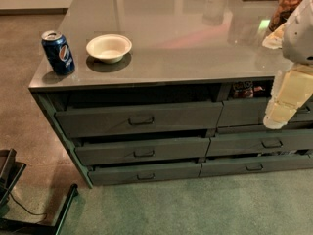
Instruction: Open top drawer
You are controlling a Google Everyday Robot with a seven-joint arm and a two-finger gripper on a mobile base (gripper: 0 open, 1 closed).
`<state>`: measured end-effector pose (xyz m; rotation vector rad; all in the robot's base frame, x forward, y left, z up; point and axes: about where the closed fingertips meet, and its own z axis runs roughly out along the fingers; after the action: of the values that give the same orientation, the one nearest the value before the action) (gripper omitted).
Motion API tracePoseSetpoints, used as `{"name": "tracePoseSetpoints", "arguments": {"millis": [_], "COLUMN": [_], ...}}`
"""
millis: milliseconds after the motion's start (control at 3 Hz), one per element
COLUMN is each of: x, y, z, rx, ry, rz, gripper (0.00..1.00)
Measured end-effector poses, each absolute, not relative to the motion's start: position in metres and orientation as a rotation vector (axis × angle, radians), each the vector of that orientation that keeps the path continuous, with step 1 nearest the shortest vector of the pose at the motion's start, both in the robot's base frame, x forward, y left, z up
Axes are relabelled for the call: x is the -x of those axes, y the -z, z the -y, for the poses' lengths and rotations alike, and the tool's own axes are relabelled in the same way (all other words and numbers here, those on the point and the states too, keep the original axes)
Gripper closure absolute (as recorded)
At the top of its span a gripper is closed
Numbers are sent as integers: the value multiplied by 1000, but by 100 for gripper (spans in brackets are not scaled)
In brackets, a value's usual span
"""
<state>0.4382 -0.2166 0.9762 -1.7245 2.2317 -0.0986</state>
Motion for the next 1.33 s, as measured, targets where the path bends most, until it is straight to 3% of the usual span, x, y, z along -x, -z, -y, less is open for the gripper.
{"name": "tracePoseSetpoints", "arguments": {"millis": [667,1333], "x": [-441,-465], "y": [-971,-906], "z": [214,185], "rx": [1713,1686], "ry": [57,-77], "rz": [-2205,-2088], "gripper": [0,0]}}
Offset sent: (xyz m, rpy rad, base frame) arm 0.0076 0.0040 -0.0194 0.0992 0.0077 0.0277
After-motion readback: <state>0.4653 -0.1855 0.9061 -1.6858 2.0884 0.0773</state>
